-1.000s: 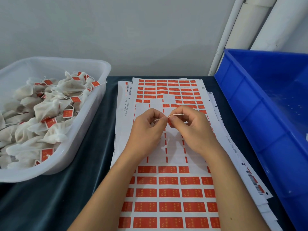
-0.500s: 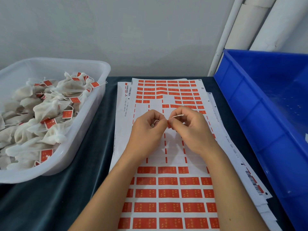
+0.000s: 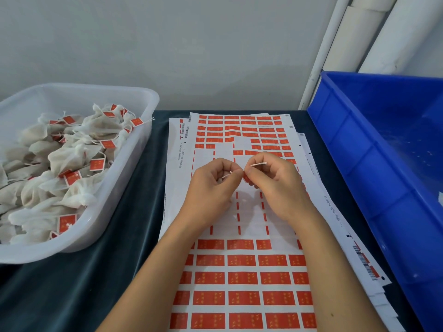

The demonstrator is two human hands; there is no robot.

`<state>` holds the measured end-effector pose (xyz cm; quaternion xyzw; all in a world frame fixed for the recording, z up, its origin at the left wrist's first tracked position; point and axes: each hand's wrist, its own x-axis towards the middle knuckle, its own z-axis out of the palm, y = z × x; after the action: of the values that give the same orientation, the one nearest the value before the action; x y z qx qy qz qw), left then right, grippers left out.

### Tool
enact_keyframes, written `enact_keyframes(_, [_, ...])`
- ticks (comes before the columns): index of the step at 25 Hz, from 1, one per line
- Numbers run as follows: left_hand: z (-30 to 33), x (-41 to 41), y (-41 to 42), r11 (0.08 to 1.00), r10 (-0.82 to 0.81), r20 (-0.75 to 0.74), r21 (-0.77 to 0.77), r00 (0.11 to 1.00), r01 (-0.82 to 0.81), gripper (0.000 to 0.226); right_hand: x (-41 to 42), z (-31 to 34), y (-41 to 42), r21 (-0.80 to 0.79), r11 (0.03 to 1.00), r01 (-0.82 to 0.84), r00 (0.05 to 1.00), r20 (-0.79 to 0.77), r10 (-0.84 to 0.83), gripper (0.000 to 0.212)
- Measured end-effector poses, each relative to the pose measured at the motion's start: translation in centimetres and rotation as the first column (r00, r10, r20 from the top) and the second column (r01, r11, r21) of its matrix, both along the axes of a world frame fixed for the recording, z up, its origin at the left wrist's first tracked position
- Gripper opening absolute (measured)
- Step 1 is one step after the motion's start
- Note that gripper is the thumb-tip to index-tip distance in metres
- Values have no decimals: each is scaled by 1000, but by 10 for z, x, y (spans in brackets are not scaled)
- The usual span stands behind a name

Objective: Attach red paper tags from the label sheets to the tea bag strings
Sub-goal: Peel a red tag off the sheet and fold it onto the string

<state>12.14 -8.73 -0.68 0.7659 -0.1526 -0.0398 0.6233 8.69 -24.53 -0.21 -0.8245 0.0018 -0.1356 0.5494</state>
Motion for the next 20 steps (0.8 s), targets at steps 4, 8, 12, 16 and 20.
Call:
enact_keyframes(4, [-1, 1, -1, 999, -1, 5, 46, 1000, 0, 19, 0, -1, 1, -14, 1000, -6, 1000, -6, 6, 12])
enact_keyframes(8, [-1, 0, -1, 999, 22, -7, 28, 1000, -22, 21, 1, -2, 2, -20, 1000, -21, 1000, -21, 20, 6])
enact_keyframes(12, [-2, 1, -2, 998, 63, -40, -14, 997, -64, 17, 2, -4, 3, -9, 999, -38, 999, -36, 37, 18])
enact_keyframes(16, [-2, 3, -2, 997, 58, -84, -52, 995, -63, 17, 1, -4, 2, -13, 1000, -12, 999, -30, 12, 24])
enact_keyframes(20, [-3, 3, -2, 997, 56, -63, -43, 996, -59, 18, 2, -3, 2, 21, 1000, -15, 999, -29, 15, 23])
